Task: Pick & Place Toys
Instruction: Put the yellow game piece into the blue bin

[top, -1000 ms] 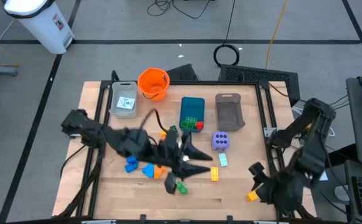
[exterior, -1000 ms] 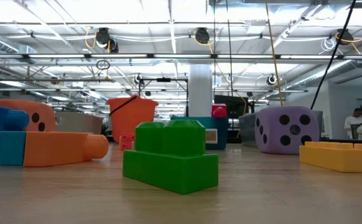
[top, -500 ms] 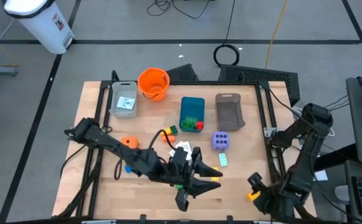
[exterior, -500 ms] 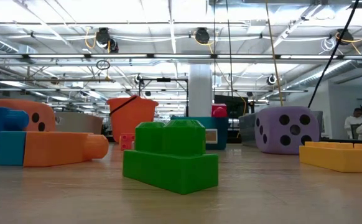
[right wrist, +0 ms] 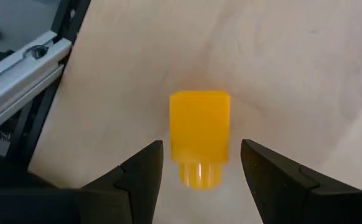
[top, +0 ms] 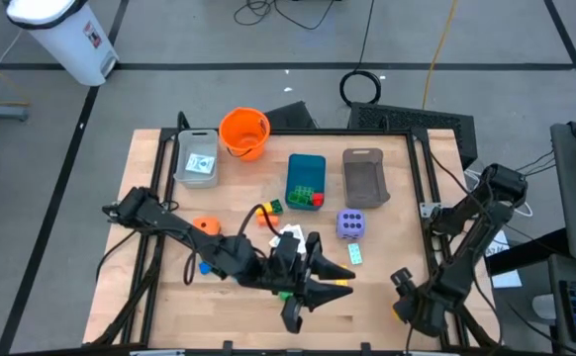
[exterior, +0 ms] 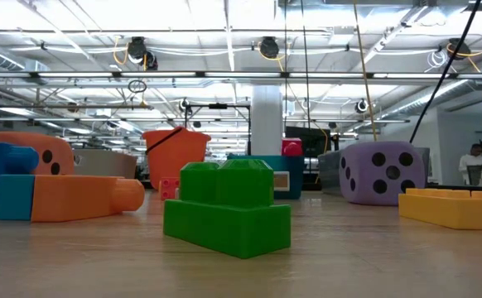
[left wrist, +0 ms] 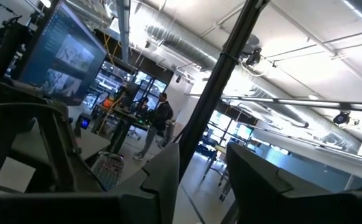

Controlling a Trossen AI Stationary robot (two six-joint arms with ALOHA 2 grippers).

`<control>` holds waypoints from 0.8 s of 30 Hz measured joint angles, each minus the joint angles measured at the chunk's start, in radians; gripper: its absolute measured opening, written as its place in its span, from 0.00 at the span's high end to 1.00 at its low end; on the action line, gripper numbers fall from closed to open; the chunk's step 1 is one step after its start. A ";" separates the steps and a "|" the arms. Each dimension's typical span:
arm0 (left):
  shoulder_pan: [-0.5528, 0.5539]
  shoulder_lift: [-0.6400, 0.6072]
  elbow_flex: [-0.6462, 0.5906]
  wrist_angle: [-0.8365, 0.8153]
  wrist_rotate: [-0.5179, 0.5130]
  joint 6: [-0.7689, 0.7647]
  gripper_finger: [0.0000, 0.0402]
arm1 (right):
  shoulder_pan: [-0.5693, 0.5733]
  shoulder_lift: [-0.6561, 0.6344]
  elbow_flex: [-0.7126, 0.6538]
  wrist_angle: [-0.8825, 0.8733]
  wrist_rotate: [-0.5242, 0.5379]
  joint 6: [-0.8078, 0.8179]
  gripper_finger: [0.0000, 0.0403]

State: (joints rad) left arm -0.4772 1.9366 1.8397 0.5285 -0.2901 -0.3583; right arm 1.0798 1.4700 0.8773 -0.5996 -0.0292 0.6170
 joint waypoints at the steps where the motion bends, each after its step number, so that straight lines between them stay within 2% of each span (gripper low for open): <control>1: 0.002 0.000 0.000 -0.001 0.000 -0.003 0.64 | 0.000 0.000 -0.013 0.027 0.000 0.000 0.48; 6: 0.007 0.000 0.000 -0.001 0.000 -0.028 0.64 | -0.001 0.000 -0.066 0.128 0.004 -0.001 0.48; 14: 0.013 0.000 0.000 -0.003 0.000 -0.044 0.68 | -0.002 0.000 -0.102 0.133 0.086 -0.002 0.49; 20: 0.013 0.000 0.000 -0.004 0.000 -0.066 0.68 | -0.037 0.000 -0.114 0.137 0.108 -0.005 0.60; 24: 0.013 0.000 0.000 -0.004 0.000 -0.070 0.68 | -0.092 -0.012 -0.113 0.201 0.106 -0.036 0.68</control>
State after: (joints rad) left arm -0.4641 1.9366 1.8397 0.5245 -0.2901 -0.4286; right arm 0.9876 1.4585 0.7640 -0.3986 0.0768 0.5806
